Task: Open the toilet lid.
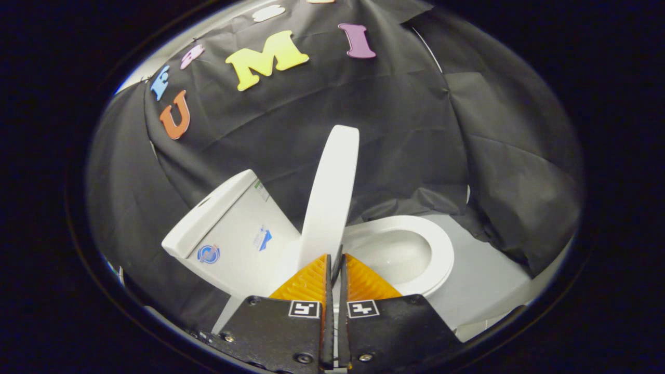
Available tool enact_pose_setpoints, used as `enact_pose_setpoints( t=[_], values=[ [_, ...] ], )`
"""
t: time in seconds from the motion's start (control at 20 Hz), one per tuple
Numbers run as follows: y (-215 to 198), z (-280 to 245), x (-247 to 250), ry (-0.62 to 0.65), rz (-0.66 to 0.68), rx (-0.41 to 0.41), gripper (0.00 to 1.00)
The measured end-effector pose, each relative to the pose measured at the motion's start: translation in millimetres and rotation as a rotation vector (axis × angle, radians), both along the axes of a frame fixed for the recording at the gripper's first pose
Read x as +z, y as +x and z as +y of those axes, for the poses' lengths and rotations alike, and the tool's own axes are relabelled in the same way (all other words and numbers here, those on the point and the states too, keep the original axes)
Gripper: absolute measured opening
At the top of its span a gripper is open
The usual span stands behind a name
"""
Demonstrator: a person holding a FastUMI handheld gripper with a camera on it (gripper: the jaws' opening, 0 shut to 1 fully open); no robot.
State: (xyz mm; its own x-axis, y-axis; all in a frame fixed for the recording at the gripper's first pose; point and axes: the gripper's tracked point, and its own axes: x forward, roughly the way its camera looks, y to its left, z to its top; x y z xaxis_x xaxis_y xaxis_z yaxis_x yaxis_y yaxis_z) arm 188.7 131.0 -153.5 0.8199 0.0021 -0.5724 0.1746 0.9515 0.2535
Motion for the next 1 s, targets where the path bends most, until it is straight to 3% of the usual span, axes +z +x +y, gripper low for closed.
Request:
enact_pose_setpoints(
  t=[1.0],
  values=[
    [14.8,82.8,23.1,-0.148,-0.076,0.136,0.07]
  ],
)
